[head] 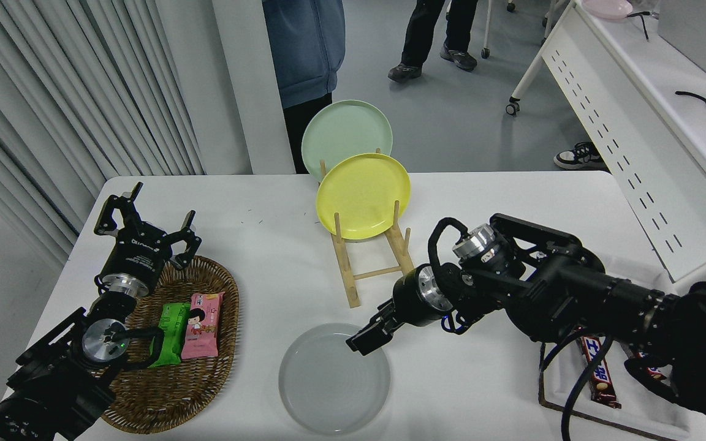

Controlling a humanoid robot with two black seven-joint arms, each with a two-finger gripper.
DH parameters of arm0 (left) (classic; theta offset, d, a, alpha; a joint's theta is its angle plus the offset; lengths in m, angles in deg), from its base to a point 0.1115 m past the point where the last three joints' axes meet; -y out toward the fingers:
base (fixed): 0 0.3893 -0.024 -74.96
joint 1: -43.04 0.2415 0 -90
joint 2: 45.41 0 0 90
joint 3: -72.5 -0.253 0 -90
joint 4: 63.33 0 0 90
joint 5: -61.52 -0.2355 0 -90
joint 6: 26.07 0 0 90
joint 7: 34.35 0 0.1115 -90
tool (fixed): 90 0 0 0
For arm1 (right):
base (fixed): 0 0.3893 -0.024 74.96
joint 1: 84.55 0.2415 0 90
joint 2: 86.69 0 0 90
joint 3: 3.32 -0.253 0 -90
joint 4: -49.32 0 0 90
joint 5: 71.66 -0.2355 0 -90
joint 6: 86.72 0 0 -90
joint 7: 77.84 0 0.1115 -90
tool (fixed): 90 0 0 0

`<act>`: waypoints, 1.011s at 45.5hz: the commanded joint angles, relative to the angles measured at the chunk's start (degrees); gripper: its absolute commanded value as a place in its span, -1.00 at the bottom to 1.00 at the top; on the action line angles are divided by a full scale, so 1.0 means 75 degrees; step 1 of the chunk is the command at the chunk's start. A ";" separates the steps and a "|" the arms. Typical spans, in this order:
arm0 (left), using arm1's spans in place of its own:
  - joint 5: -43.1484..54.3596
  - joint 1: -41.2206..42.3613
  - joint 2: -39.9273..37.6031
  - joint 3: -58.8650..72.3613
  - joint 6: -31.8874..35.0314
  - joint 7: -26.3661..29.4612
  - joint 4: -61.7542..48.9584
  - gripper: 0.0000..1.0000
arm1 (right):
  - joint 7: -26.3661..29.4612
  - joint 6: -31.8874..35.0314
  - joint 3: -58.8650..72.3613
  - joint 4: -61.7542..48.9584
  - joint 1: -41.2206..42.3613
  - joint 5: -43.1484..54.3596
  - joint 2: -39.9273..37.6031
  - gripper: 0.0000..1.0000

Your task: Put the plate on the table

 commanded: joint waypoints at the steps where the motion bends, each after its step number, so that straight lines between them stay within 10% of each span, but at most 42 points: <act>1: -0.0001 0.0000 0.0000 -0.0001 0.0000 0.0000 -0.0009 1.00 | 0.0018 0.0000 -0.0415 0.1320 0.0413 -0.0067 -0.0927 1.00; 22: -0.0001 0.0000 0.0000 -0.0001 0.0000 0.0000 -0.0009 1.00 | 0.0018 0.0000 -0.0556 0.2340 0.1328 -0.0044 -0.2158 1.00; 46: -0.0001 0.0000 0.0000 -0.0001 0.0000 0.0000 0.0003 1.00 | -0.0227 0.4368 -0.0556 0.2247 0.1715 0.2052 -0.2920 1.00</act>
